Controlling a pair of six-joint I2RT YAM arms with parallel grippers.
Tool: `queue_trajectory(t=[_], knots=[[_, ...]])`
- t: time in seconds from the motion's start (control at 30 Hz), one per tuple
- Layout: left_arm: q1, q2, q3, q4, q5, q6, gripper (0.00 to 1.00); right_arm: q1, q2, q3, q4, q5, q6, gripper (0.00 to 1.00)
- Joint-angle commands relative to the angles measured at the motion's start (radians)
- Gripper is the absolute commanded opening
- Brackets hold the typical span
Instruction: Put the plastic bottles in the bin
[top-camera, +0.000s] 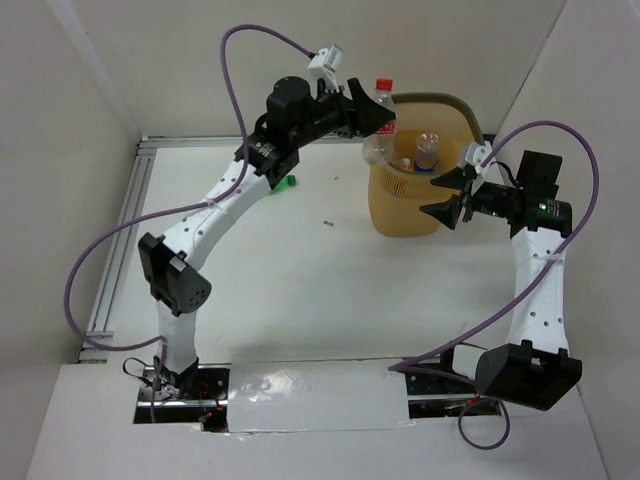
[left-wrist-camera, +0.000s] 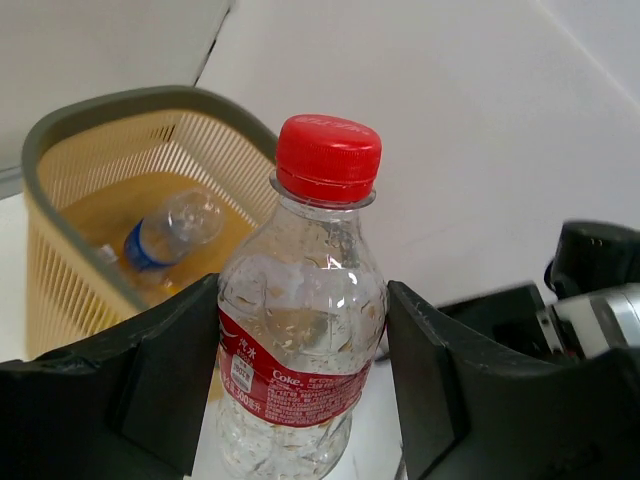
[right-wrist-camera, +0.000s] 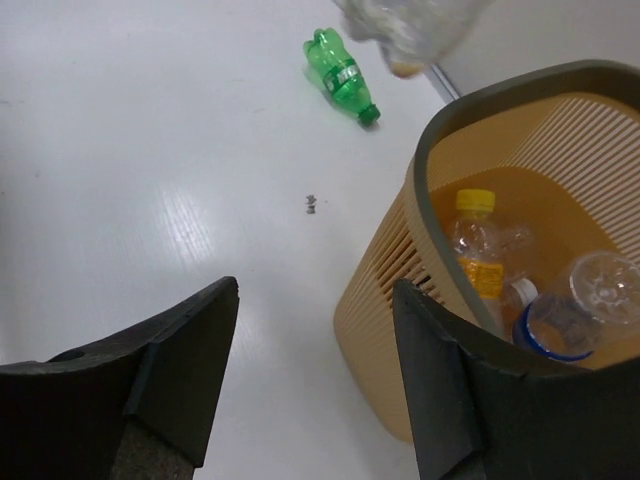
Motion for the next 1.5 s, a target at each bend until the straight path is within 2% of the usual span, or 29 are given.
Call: queue_trajectory(t=[0.0, 0.13, 0.2, 0.3, 0.43, 0.47, 0.5, 0.6, 0.63, 0.9, 0.93, 1.1, 1.2, 1.27, 1.3, 1.33, 1.47], knots=[[-0.010, 0.093, 0.067, 0.291, 0.014, -0.152, 0.23, -0.006, -0.026, -0.040, -0.087, 0.004, -0.069, 0.71], [-0.020, 0.161, 0.090, 0.445, -0.008, -0.232, 0.24, -0.006, -0.049, -0.065, -0.139, 0.004, -0.102, 0.71], [-0.030, 0.208, 0.131, 0.459, -0.042, -0.251, 0.24, -0.006, -0.058, -0.094, -0.161, 0.004, -0.123, 0.72], [-0.052, 0.243, 0.162, 0.427, -0.127, -0.186, 0.30, -0.006, -0.067, -0.105, -0.202, 0.013, -0.154, 0.74], [-0.061, 0.277, 0.171, 0.376, -0.212, -0.128, 0.46, -0.006, -0.077, -0.127, -0.237, 0.013, -0.197, 0.83], [-0.061, 0.286, 0.171, 0.354, -0.224, -0.119, 0.55, -0.006, -0.077, -0.127, -0.238, 0.013, -0.197, 0.83], [-0.061, 0.286, 0.182, 0.332, -0.224, -0.101, 0.62, -0.006, -0.077, -0.137, -0.238, 0.013, -0.197, 0.90], [-0.070, 0.297, 0.182, 0.310, -0.247, -0.064, 0.82, -0.006, -0.077, -0.146, -0.247, 0.013, -0.206, 0.90], [-0.081, 0.306, 0.193, 0.310, -0.247, -0.064, 0.84, -0.006, -0.077, -0.156, -0.247, 0.013, -0.215, 0.91], [-0.081, 0.331, 0.250, 0.257, -0.247, -0.032, 0.94, -0.006, -0.077, -0.165, -0.228, 0.013, -0.215, 0.94], [-0.081, 0.322, 0.250, 0.257, -0.247, -0.031, 0.95, -0.006, -0.077, -0.165, -0.228, 0.013, -0.215, 0.98], [-0.081, 0.248, 0.260, 0.245, -0.247, 0.057, 0.96, -0.006, -0.068, -0.156, -0.262, 0.013, -0.272, 1.00], [-0.058, 0.141, 0.215, 0.188, -0.256, 0.123, 0.96, -0.006, -0.068, -0.156, -0.271, 0.024, -0.330, 1.00], [-0.040, 0.063, 0.106, 0.151, -0.294, 0.133, 0.97, -0.006, -0.068, -0.165, -0.250, 0.024, -0.341, 1.00], [-0.017, -0.024, 0.055, 0.119, -0.316, 0.133, 0.97, -0.006, -0.068, -0.165, -0.241, 0.033, -0.341, 1.00], [-0.003, -0.070, -0.056, 0.103, -0.368, 0.119, 0.97, -0.006, -0.068, -0.165, -0.224, 0.033, -0.341, 1.00], [0.088, -0.236, -0.280, 0.002, -0.471, 0.038, 0.97, 0.003, -0.068, -0.174, -0.202, 0.054, -0.341, 1.00]])
